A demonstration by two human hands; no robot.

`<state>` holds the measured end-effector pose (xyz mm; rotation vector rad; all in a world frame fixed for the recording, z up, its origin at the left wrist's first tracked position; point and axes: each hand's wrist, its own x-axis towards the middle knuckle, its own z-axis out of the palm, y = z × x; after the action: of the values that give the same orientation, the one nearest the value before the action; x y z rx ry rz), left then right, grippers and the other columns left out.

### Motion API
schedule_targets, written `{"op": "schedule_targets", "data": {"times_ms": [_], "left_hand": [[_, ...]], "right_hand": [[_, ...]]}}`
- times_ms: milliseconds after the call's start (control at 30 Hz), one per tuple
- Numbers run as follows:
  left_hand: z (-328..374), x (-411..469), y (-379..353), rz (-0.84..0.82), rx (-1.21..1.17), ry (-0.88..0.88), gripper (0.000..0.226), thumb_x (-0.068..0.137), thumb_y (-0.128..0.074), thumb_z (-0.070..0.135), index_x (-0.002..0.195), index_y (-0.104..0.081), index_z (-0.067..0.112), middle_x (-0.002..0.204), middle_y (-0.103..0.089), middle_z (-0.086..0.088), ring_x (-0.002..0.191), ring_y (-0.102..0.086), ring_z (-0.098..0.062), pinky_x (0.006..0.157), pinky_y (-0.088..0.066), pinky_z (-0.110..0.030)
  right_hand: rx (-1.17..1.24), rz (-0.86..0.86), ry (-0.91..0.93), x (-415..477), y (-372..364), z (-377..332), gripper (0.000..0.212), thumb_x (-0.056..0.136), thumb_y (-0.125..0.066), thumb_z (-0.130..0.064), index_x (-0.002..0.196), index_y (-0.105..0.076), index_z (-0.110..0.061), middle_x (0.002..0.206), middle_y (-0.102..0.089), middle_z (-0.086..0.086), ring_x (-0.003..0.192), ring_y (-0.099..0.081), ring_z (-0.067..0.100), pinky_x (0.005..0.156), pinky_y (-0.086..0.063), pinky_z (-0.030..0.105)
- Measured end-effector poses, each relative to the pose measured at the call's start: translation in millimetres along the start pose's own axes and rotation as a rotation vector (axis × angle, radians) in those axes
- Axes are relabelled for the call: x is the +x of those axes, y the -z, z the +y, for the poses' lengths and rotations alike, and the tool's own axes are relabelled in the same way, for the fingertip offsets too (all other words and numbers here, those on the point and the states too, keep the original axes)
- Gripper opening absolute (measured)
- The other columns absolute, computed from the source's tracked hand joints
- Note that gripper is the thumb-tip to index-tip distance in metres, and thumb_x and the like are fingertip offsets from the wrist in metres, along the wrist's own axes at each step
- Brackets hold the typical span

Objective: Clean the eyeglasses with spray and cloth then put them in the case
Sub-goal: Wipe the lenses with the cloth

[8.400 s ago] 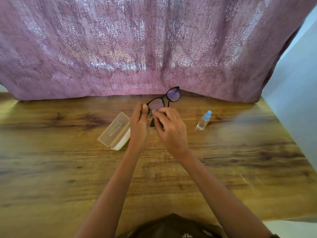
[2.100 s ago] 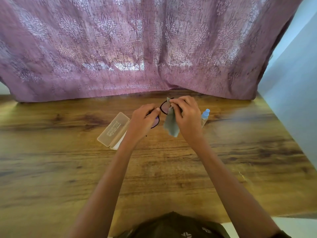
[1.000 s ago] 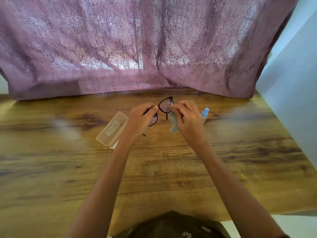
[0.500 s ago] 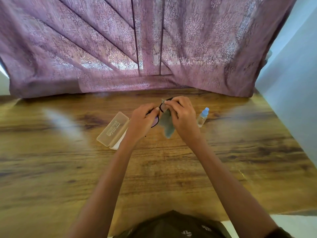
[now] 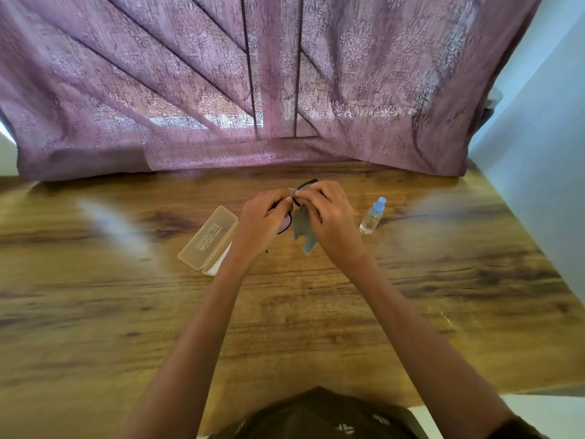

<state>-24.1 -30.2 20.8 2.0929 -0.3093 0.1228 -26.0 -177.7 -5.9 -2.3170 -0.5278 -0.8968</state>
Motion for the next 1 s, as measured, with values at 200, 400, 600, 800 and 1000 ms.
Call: {"op": "schedule_targets", "data": {"times_ms": [200, 400, 600, 800, 1000], "left_hand": [[-3, 0, 1, 0.029, 0.013, 0.024, 0.029, 0.098, -0.049, 0.014, 0.080, -0.057, -0.007, 0.075, -0.059, -0.021, 0.076, -0.053, -0.033, 0.071, -0.039, -0.042], [-7, 0, -2, 0.035, -0.014, 0.049, 0.030, 0.099, -0.049, 0.015, 0.081, -0.058, -0.007, 0.078, -0.060, -0.023, 0.078, -0.054, -0.035, 0.072, -0.040, -0.043], [-15, -2, -6, 0.040, -0.029, 0.062, 0.030, 0.099, -0.049, 0.016, 0.079, -0.056, -0.006, 0.075, -0.058, -0.024, 0.074, -0.053, -0.034, 0.065, -0.036, -0.037], [-13, 0, 3, 0.082, -0.079, 0.059, 0.029, 0.098, -0.049, 0.018, 0.076, -0.056, 0.000, 0.061, -0.048, -0.001, 0.058, -0.042, -0.006, 0.057, -0.033, -0.015], [-11, 1, 7, 0.074, -0.078, -0.025, 0.024, 0.099, -0.050, 0.017, 0.084, -0.066, 0.006, 0.078, -0.066, -0.007, 0.076, -0.059, -0.018, 0.071, -0.042, -0.030]], "right_hand": [[-0.054, 0.071, -0.132, 2, 6, 12, 0.012, 0.089, -0.064, 0.004, 0.098, -0.072, 0.003, 0.088, -0.063, 0.014, 0.084, -0.058, 0.025, 0.081, -0.038, 0.016], [-0.056, 0.050, -0.061, -14, 0, 4, 0.014, 0.088, -0.066, 0.006, 0.101, -0.072, 0.004, 0.091, -0.064, 0.014, 0.086, -0.060, 0.026, 0.081, -0.046, 0.023], [-0.047, -0.006, -0.070, -20, 0, 9, 0.016, 0.087, -0.066, 0.006, 0.101, -0.072, 0.002, 0.094, -0.064, 0.012, 0.090, -0.059, 0.023, 0.087, -0.041, 0.018], [-0.048, 0.020, -0.274, -36, 10, 29, 0.016, 0.088, -0.063, 0.007, 0.099, -0.072, 0.000, 0.090, -0.062, 0.008, 0.087, -0.054, 0.015, 0.083, -0.037, 0.011], [0.063, -0.080, -0.499, -57, -3, 37, 0.018, 0.089, -0.060, 0.008, 0.097, -0.072, -0.002, 0.097, -0.068, 0.008, 0.091, -0.062, 0.016, 0.080, -0.041, 0.004]]}}
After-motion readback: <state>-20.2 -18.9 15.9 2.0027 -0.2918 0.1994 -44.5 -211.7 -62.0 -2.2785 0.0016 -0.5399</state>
